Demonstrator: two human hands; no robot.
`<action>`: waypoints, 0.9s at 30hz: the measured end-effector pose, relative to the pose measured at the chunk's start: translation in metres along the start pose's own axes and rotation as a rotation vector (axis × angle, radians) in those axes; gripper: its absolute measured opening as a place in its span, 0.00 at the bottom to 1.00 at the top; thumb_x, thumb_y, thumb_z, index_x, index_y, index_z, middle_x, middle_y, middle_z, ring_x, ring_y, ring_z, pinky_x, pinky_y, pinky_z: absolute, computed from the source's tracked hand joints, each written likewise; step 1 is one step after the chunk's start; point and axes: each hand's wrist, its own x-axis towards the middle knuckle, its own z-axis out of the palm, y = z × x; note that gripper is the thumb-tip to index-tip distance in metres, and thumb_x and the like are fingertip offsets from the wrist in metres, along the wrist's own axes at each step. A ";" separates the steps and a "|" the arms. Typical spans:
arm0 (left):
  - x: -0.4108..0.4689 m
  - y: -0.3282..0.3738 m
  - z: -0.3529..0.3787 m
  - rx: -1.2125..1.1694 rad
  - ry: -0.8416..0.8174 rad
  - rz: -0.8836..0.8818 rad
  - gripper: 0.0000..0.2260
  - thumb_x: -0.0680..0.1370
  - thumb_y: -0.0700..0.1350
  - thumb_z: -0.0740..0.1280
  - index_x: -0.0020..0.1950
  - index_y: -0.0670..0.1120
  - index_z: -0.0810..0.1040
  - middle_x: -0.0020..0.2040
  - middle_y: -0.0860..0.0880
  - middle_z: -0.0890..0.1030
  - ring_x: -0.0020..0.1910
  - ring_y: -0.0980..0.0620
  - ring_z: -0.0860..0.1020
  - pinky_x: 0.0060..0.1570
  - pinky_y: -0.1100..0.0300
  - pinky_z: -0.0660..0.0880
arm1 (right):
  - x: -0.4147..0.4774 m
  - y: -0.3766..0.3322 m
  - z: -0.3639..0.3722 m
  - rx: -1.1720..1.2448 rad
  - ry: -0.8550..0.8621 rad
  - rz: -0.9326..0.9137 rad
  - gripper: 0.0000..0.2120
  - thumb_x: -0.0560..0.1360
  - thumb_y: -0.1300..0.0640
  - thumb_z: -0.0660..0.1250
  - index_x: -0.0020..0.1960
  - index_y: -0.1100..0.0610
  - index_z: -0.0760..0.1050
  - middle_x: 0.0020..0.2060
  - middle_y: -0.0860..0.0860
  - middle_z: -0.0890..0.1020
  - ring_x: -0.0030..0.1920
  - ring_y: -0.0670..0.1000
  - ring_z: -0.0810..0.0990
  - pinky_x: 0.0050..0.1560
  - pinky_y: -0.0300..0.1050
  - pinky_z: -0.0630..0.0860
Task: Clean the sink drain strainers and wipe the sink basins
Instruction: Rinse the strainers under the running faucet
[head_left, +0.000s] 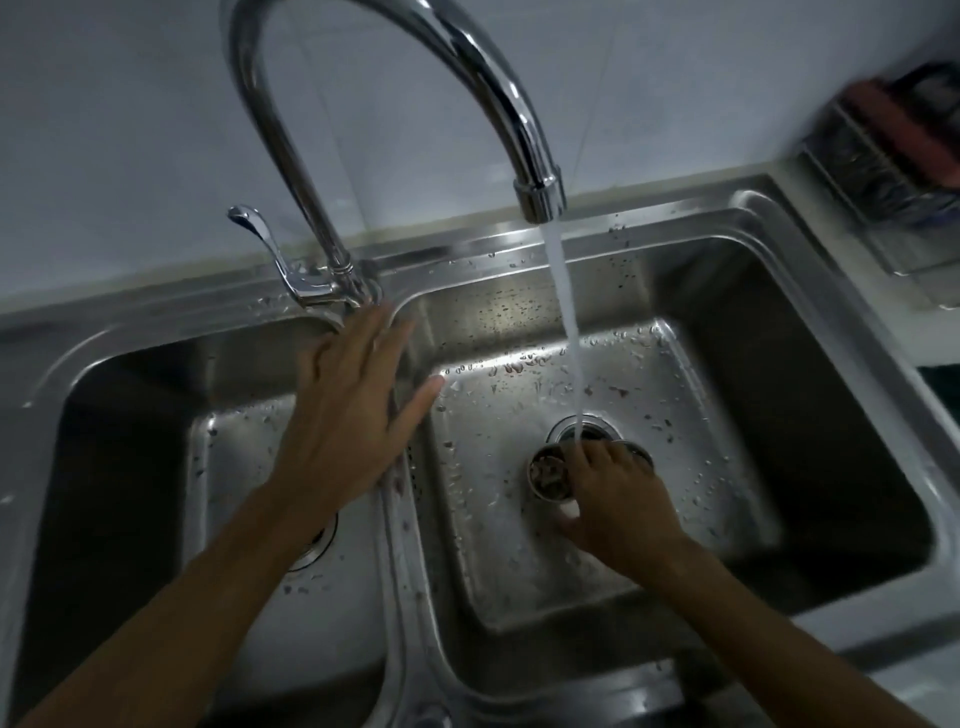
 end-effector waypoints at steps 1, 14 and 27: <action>0.005 0.005 0.007 0.003 -0.017 0.024 0.32 0.82 0.64 0.56 0.81 0.46 0.65 0.81 0.45 0.63 0.79 0.45 0.64 0.75 0.46 0.56 | 0.008 0.010 0.008 -0.039 -0.050 -0.001 0.42 0.73 0.35 0.68 0.78 0.54 0.58 0.76 0.55 0.67 0.76 0.59 0.65 0.75 0.56 0.65; 0.030 -0.008 0.047 0.148 -0.093 0.135 0.28 0.82 0.63 0.57 0.71 0.44 0.78 0.73 0.41 0.74 0.70 0.41 0.75 0.71 0.43 0.62 | 0.074 0.048 0.044 0.126 0.135 0.056 0.40 0.70 0.31 0.68 0.72 0.55 0.66 0.63 0.56 0.79 0.62 0.58 0.79 0.69 0.57 0.72; 0.031 -0.011 0.052 0.133 -0.075 0.132 0.26 0.81 0.62 0.59 0.68 0.45 0.79 0.68 0.43 0.78 0.66 0.42 0.77 0.69 0.42 0.64 | 0.072 0.046 0.025 0.475 0.205 0.057 0.38 0.70 0.39 0.74 0.72 0.55 0.65 0.62 0.56 0.77 0.59 0.56 0.79 0.57 0.54 0.81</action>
